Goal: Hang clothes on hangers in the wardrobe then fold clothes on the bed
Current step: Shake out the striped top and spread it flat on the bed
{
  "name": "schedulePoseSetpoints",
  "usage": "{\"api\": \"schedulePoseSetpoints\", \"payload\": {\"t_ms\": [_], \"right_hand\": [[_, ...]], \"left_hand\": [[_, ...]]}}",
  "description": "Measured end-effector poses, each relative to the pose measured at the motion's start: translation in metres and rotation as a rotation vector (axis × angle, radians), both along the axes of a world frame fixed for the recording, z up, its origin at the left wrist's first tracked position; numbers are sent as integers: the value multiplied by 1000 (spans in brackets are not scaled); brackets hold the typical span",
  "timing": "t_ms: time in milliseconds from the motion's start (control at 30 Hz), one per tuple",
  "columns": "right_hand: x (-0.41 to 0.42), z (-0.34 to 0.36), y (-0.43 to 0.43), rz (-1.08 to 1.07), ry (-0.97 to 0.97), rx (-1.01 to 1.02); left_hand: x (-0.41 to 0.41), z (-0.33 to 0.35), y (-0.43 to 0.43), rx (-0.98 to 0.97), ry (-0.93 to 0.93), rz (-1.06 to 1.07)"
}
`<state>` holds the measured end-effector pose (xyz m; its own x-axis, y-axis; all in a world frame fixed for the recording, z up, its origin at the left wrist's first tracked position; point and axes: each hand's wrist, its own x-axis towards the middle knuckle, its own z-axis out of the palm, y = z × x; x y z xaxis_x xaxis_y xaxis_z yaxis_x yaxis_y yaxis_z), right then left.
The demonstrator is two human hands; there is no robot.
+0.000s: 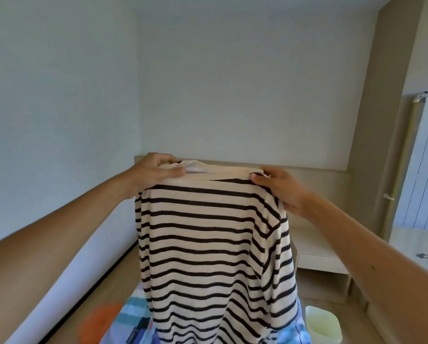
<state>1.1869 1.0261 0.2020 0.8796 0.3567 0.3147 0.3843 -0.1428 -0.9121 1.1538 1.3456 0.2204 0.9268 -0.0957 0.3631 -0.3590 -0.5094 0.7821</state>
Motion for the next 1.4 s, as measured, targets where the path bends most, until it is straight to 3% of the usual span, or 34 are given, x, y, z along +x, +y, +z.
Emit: {"api": "schedulePoseSetpoints", "payload": {"t_ms": [267,433,600,767,933,1000,1133,1233,1400], "right_hand": [[8,6,-9,-300,-350,-466],[1,6,-12,-202,-266,-586],[-6,3,-9,-51,2,-442],[7,-11,9,-249,-65,-460],[14,-16,18,-381,-53,-301],[21,-20,18,-424,-99,-337],[34,-38,12,-577,-271,-622],[46,-55,0,-609,-226,-745],[60,-54,-18,-721,-149,-663]], "left_hand": [[3,8,1,12,-236,176],[3,12,-10,-10,-339,240],[3,15,-18,-12,-342,264],[-2,20,-27,-26,-298,277],[-3,23,-31,-116,-225,283],[-4,25,-30,-117,-224,306],[-3,25,-23,-133,-265,352],[-2,23,-9,-145,-298,411],[2,19,16,-108,-239,483]]}}
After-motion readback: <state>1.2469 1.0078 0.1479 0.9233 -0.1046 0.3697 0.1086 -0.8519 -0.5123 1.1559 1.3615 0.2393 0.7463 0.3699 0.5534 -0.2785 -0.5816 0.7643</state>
